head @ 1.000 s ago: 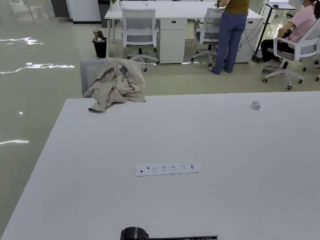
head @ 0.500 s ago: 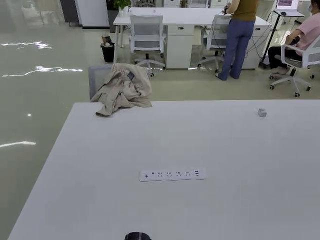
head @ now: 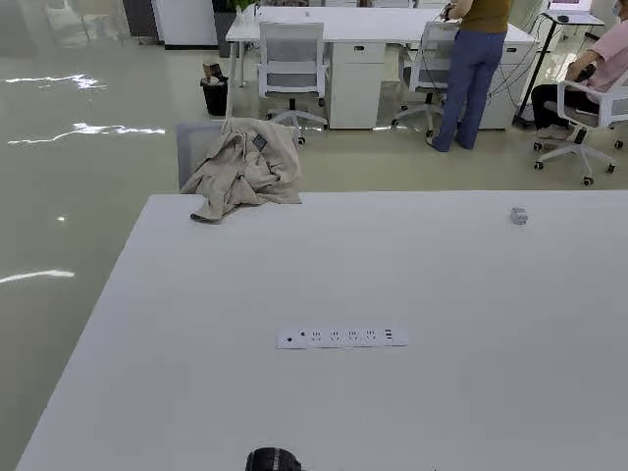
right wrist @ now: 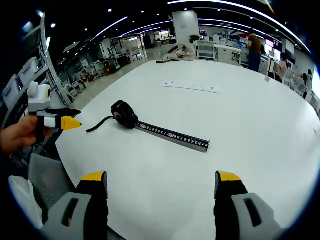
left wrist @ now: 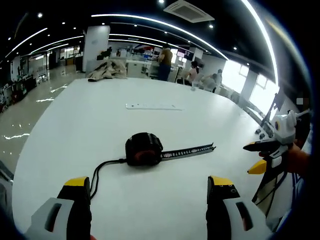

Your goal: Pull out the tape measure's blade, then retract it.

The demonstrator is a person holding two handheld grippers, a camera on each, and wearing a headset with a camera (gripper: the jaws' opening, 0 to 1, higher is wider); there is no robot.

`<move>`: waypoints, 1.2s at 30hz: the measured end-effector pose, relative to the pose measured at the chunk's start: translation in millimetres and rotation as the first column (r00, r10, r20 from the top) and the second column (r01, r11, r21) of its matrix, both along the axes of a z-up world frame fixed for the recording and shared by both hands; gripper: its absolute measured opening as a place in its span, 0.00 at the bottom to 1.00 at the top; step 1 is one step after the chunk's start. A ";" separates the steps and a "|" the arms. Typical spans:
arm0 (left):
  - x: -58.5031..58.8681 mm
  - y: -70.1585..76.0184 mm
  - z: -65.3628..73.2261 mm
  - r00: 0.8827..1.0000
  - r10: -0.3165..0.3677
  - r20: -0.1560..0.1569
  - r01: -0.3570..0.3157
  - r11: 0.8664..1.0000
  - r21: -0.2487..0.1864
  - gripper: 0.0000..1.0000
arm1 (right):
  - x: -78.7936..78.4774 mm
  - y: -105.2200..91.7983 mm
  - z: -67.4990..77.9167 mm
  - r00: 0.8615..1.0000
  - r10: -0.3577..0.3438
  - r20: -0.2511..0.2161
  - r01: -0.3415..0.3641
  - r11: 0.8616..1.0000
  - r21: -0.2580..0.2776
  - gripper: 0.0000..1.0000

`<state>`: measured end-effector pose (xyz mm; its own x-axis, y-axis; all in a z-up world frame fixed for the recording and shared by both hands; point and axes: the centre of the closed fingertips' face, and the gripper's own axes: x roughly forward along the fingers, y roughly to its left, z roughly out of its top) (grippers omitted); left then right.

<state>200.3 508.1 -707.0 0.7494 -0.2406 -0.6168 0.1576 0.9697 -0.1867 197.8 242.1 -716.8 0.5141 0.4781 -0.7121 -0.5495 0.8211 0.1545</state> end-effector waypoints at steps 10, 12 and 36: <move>-18.9 4.1 5.7 1.000 0.022 -0.006 -0.022 1.000 0.006 0.96 | -12.7 1.2 5.9 1.000 -0.007 -0.005 0.006 1.000 -0.015 0.90; -23.6 4.1 6.4 1.000 0.026 -0.010 -0.026 1.000 0.003 0.96 | -15.9 0.8 5.7 1.000 -0.008 -0.006 0.008 1.000 -0.014 0.91; -53.7 13.3 13.0 0.996 0.076 -0.040 -0.076 0.997 0.007 0.99 | -53.5 5.2 18.2 0.999 -0.008 -0.040 0.007 1.000 -0.029 0.91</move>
